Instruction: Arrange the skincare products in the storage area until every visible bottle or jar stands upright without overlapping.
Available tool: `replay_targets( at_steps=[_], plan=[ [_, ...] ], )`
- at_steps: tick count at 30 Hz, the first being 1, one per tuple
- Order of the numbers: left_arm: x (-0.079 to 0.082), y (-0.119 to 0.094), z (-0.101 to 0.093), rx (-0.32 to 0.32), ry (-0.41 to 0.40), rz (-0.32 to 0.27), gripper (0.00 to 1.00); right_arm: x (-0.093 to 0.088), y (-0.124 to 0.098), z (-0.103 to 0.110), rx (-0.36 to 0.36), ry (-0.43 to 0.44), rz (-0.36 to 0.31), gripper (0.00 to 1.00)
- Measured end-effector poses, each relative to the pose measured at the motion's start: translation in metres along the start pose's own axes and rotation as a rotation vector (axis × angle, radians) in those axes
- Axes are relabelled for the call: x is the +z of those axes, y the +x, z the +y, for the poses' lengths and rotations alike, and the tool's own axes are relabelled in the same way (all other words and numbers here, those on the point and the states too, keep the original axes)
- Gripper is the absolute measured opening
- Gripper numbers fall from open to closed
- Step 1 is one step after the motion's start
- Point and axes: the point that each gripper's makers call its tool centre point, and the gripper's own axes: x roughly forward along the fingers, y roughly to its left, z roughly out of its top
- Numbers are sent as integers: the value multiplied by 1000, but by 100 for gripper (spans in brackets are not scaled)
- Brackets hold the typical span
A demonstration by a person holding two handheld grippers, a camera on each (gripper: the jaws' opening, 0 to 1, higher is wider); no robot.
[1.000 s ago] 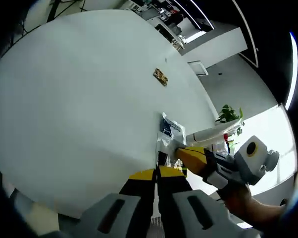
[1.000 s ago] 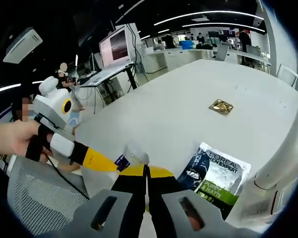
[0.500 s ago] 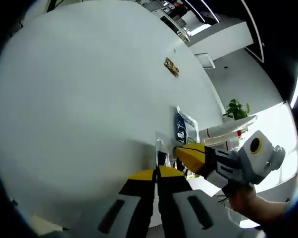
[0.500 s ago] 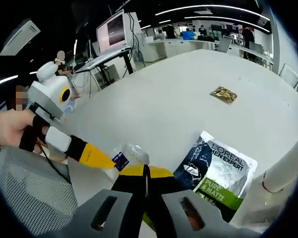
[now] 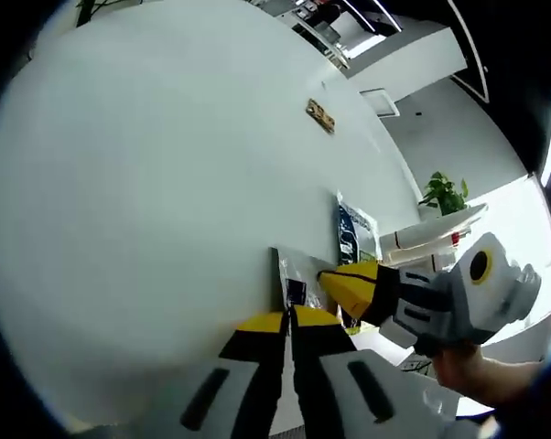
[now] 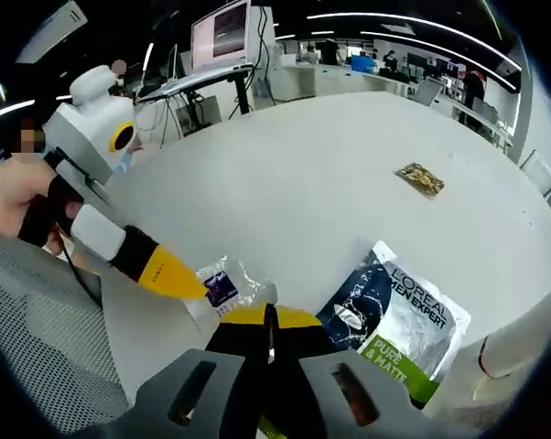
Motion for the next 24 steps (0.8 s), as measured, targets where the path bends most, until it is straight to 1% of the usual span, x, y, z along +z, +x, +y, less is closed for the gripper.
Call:
replay_targets(
  at_steps=[4, 10, 13, 14, 16, 18, 21, 23, 24],
  plan=[
    [0, 0, 1, 0, 12, 1, 4, -1, -1, 0, -2, -19, -2, 1],
    [0, -1, -1, 3, 58, -7, 5, -1, 0, -1, -9, -3, -4, 1],
    [1, -3, 0, 26, 162, 1, 6, -1, 0, -1, -11, 9, -6, 1],
    [4, -3, 4, 43, 207, 4, 6, -1, 0, -1, -13, 10, -7, 1],
    [6, -3, 7, 61, 272, 16, 6, -1, 1, -1, -15, 15, -9, 1],
    [7, -5, 7, 66, 343, 24, 5, -2, 2, -2, -16, 15, -8, 1],
    [14, -4, 8, 95, 499, 1, 5, -1, 1, -2, -12, 16, -9, 1],
    [14, -4, 4, 104, 585, -6, 5, 0, 1, -2, -6, 9, -8, 1],
    [13, -4, 2, 106, 602, -8, 6, 0, 1, -2, -2, 7, -7, 1]
  ],
)
